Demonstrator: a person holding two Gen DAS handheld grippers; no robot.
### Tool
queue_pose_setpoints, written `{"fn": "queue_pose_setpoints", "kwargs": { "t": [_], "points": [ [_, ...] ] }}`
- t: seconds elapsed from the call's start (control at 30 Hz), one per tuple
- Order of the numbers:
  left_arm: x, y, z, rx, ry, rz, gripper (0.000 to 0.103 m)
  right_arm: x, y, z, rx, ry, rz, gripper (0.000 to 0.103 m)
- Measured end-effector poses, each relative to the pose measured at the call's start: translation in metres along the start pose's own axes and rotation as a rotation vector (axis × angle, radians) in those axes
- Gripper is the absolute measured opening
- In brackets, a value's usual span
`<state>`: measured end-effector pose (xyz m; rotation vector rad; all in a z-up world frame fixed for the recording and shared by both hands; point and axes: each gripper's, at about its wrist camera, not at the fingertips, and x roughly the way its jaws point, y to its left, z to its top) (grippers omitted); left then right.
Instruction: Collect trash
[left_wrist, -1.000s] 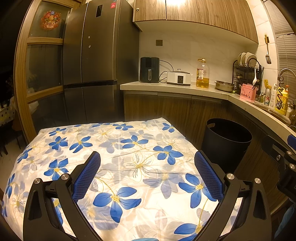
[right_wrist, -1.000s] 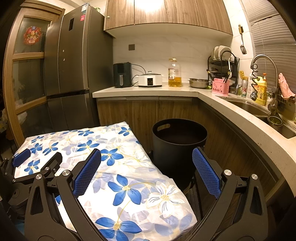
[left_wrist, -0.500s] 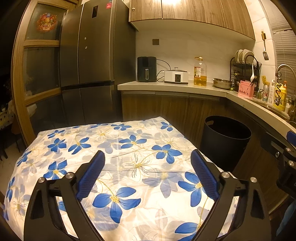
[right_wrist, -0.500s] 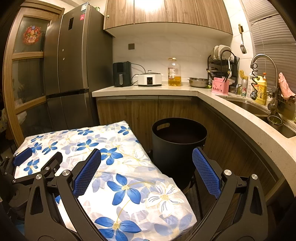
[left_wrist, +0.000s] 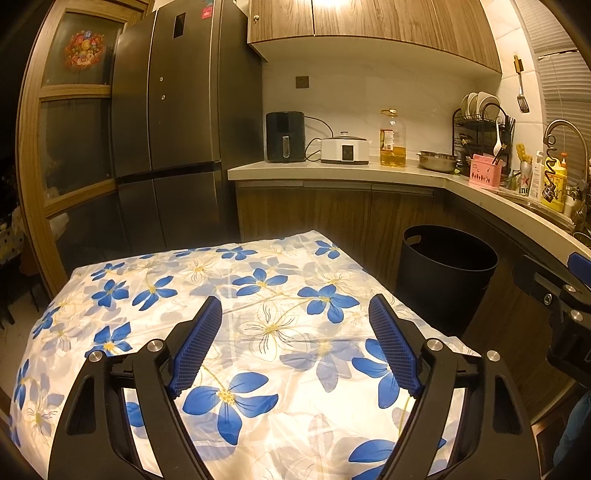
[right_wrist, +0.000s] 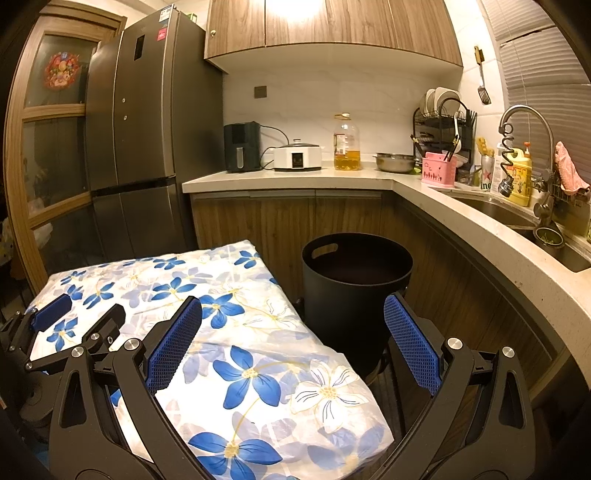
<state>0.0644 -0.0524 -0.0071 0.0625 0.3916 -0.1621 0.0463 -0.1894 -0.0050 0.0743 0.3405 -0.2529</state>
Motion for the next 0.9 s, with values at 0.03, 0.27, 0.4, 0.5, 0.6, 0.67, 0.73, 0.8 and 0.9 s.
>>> {"fn": "queue_pose_setpoints", "kwargs": {
  "t": [0.03,0.27,0.4,0.5,0.6,0.67,0.73,0.8,0.9],
  "points": [
    [-0.0002,-0.0001,-0.0002,0.0,0.0,-0.001,0.08,-0.0004,-0.0001,-0.0001,0.0,-0.001,0.0,0.098],
    [-0.0006,-0.0014,-0.0008,0.004,0.002,-0.002,0.08,-0.001,-0.0006,0.0012,0.002,-0.005,-0.002,0.098],
    [-0.0009,-0.0015,-0.0009,0.003,0.001,-0.003,0.08,-0.0018,-0.0007,0.0025,0.005,-0.005,-0.002,0.098],
    [-0.0019,-0.0021,-0.0013,0.006,-0.002,0.002,0.08,-0.0028,-0.0007,0.0035,0.006,-0.008,-0.001,0.098],
    [-0.002,-0.0007,-0.0007,0.006,-0.002,0.006,0.085,-0.0031,-0.0007,0.0034,0.005,-0.008,-0.003,0.098],
    [-0.0021,0.0001,-0.0004,0.004,-0.003,0.011,0.088,-0.0031,-0.0009,0.0038,0.007,-0.008,-0.004,0.098],
    [-0.0024,0.0021,0.0001,-0.001,-0.003,0.018,0.096,-0.0032,-0.0005,0.0044,0.011,-0.008,-0.004,0.098],
    [-0.0037,0.0042,0.0009,-0.013,-0.007,0.014,0.097,-0.0032,-0.0004,0.0051,0.012,-0.009,-0.004,0.098],
    [-0.0034,0.007,0.0014,-0.026,-0.002,0.008,0.097,-0.0035,-0.001,0.0053,0.013,-0.009,-0.004,0.098]
  ]
}}
